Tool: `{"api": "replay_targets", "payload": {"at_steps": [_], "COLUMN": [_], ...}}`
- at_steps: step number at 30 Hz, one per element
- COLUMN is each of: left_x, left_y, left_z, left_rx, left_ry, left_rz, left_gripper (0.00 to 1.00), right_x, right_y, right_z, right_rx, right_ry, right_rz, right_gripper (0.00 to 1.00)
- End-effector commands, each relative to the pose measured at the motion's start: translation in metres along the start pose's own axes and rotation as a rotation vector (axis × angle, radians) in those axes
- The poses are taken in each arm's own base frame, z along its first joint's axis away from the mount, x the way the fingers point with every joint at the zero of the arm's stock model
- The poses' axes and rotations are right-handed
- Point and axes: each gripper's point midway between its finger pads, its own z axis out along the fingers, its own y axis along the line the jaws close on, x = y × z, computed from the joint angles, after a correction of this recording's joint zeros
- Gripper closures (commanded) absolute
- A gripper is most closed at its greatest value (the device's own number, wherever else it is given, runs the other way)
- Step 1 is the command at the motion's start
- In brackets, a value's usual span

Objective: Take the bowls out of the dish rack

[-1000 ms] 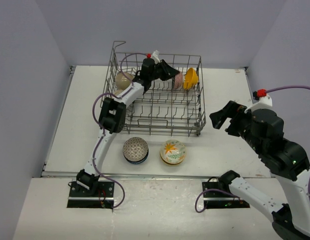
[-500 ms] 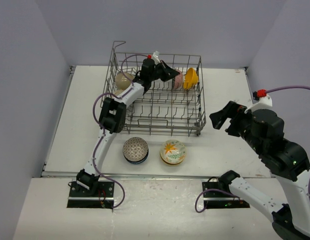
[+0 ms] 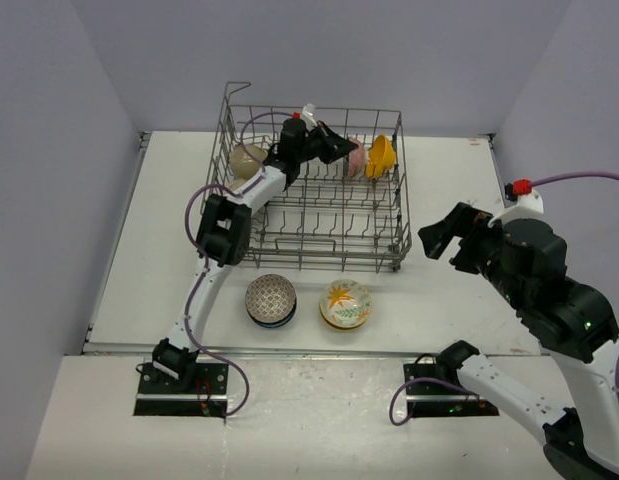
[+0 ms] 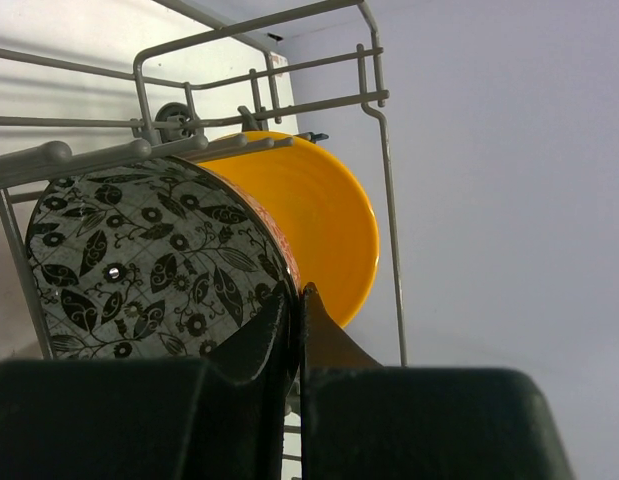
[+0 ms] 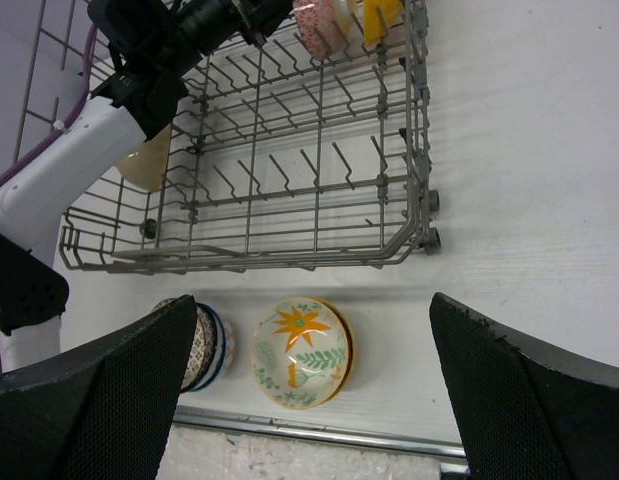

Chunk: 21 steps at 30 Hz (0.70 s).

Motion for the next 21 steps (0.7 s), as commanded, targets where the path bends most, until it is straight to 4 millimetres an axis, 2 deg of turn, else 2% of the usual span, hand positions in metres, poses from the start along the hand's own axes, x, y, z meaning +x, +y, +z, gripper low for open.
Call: {"api": "replay_targets", "payload": {"at_steps": [1,12,21], "left_x": [-0.051,-0.062,-0.063], "left_y": [-0.133,-0.162,-0.199], "left_z": [-0.039,-0.052,-0.071], "left_rx": [0.262,0.321,0.359], "left_ry": [-0.129,-0.152,-0.159], "left_rz": [0.14,0.131,0.185], "left_gripper": [1.0,1.0,1.0], "right_x": [-0.003,-0.005,-0.006], "right_y": [-0.001,-0.004,-0.005], "right_z": [-0.001,-0.004,-0.006], "right_rx": [0.001,0.005,0.003], "right_ry": [-0.021,-0.038,-0.046], "right_rz": [0.0,0.017,0.019], "right_gripper": [0.01,0.01,0.01]}}
